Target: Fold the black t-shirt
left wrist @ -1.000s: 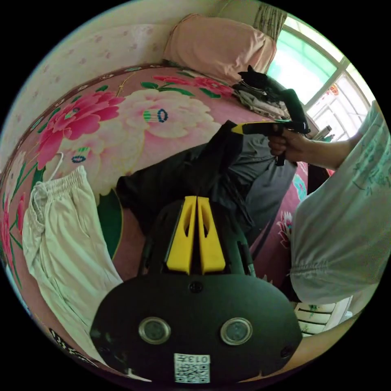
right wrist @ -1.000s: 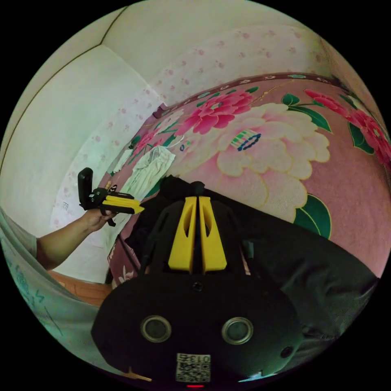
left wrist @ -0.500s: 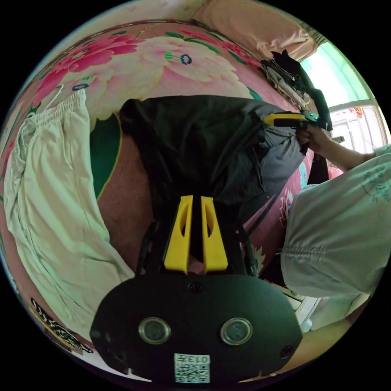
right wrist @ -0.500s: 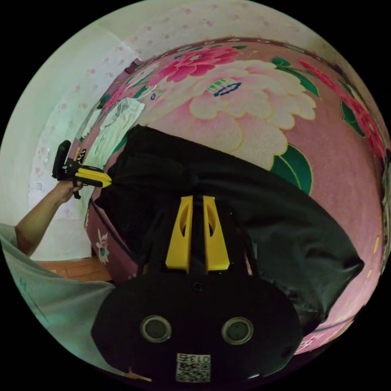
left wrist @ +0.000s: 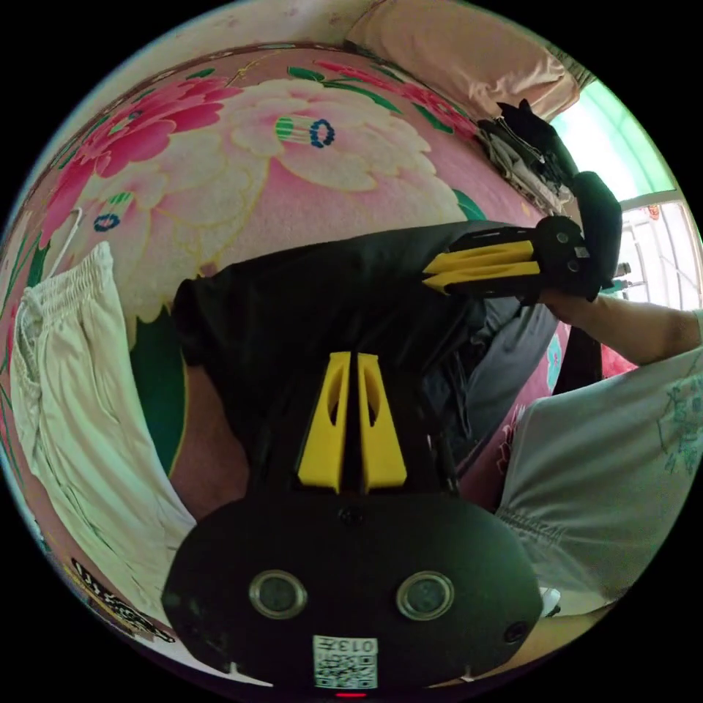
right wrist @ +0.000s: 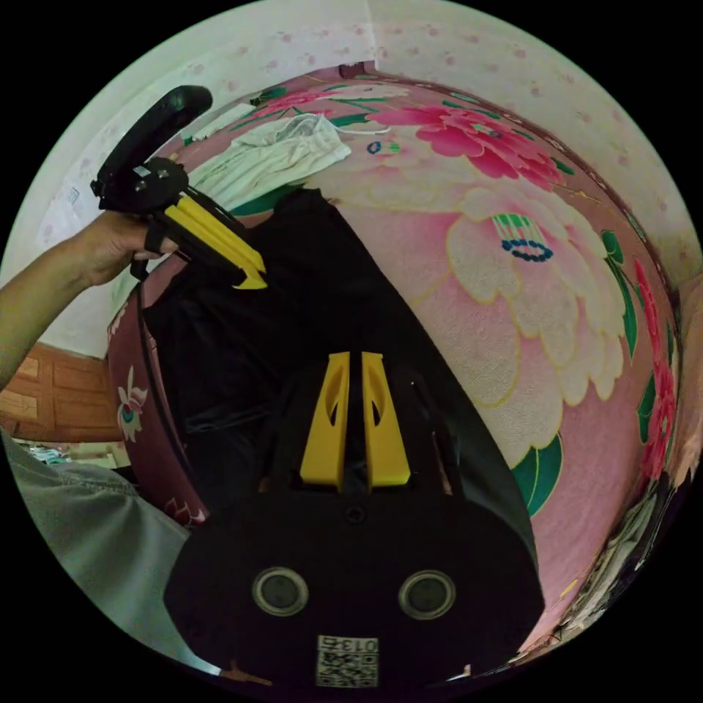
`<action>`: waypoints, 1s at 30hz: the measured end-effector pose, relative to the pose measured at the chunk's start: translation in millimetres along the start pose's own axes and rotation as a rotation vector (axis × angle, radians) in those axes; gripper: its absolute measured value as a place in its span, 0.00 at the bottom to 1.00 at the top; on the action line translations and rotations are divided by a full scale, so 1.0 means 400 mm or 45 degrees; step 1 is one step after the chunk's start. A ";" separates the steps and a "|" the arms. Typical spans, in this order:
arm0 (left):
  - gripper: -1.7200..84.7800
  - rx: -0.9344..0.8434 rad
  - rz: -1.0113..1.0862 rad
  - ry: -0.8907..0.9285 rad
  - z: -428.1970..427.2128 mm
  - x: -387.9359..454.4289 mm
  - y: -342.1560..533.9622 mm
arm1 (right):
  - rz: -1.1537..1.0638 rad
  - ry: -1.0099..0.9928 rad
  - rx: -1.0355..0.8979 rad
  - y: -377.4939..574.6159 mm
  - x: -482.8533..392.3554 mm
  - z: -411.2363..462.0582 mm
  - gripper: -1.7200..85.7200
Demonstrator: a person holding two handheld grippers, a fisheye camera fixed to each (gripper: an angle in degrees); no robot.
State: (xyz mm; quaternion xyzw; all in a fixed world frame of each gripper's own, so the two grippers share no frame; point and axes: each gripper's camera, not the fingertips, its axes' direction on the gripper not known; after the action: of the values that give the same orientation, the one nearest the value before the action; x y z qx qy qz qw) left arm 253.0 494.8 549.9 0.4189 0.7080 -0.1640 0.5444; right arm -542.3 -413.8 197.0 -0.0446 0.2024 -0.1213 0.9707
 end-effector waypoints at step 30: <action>0.03 0.070 0.036 -0.296 0.292 0.138 0.014 | 1.313 0.347 -0.084 1.273 0.312 -0.258 0.10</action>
State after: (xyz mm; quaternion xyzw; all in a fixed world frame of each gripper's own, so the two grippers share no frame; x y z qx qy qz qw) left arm 328.4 440.7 459.8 0.4216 0.6294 -0.2231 0.6135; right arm -362.4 42.9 -14.1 0.0464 0.3258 0.3733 0.8673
